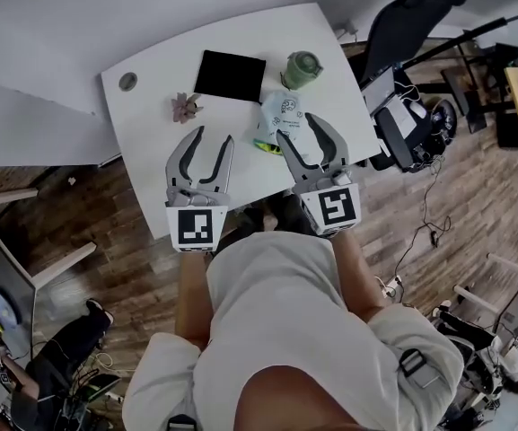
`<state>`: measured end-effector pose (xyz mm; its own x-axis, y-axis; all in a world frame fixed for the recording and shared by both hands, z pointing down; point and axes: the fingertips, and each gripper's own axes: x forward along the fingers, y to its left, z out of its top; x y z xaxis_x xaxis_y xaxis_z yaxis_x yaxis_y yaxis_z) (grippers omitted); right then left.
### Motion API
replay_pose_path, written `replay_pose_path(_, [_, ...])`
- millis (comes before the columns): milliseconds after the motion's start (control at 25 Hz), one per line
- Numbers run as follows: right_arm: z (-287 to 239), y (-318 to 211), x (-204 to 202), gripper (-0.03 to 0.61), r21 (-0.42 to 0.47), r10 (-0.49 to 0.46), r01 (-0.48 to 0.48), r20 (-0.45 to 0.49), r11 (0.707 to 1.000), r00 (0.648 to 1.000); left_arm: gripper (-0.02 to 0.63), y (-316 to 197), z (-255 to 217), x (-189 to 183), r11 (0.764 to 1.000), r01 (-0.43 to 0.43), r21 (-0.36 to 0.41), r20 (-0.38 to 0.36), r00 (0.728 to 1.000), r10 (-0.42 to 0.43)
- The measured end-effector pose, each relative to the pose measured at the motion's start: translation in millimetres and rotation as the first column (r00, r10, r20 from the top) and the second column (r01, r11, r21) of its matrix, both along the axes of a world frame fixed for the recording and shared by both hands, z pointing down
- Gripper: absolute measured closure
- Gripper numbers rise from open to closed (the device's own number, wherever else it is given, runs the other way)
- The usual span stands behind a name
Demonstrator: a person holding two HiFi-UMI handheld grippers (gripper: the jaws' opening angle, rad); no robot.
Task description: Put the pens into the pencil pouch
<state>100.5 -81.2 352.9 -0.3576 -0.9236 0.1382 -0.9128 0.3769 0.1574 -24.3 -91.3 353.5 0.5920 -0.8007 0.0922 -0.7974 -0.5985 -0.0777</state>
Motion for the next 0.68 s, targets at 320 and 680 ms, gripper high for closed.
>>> replay_pose_path(320, [-8,2,-12,0.350,0.031,0.002,-0.002,-0.003,1.000,1.000,0.410,0,-6,-9,0.999,-0.037,0.024,0.037,0.999,0.036])
replay_pose_path(680, [-14,4,-18,0.340,0.026,0.019,-0.019,-0.007,0.999,1.000,0.369,-1,-15,-17,0.998,-0.034,0.045,0.028,0.999,0.033])
